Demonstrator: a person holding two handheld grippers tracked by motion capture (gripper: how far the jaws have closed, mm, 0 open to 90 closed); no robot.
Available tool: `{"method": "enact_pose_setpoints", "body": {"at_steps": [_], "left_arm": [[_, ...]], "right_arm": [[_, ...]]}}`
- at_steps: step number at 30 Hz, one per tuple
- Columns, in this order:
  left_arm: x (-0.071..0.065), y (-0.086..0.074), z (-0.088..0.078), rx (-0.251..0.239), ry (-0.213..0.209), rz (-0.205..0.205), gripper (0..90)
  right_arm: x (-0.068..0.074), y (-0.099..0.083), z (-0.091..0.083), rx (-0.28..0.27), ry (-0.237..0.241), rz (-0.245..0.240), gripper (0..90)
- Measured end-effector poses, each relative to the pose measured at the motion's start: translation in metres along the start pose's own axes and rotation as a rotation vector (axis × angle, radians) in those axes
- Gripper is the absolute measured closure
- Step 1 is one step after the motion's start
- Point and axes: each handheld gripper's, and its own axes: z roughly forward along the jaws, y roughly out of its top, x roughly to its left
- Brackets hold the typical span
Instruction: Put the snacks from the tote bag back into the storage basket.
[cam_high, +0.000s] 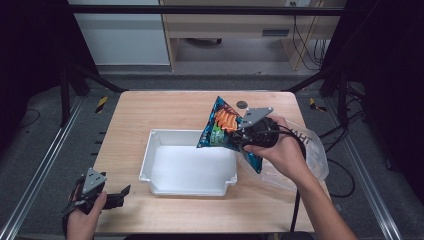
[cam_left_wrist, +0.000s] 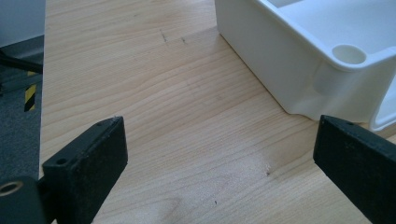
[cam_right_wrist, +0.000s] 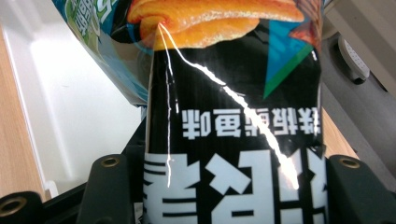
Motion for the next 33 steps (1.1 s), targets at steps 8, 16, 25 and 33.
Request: {"method": "enact_pose_setpoints", "body": {"at_steps": [8,16,25,33], "left_arm": [[0.000,0.000,0.000,0.000,-0.002,0.001,2.5],[0.000,0.000,0.000,0.001,-0.003,0.002,2.5],[0.000,0.000,0.000,0.003,-0.007,0.004,2.5],[0.000,0.000,0.000,0.001,-0.007,0.003,2.5]], "right_arm": [[0.008,0.010,0.010,-0.002,0.021,-0.032,42.2],[0.014,0.018,0.023,0.008,0.041,-0.057,42.2],[0.021,0.025,0.035,0.017,0.060,-0.083,42.3],[0.029,0.033,0.044,0.013,0.080,-0.095,42.3]]}}
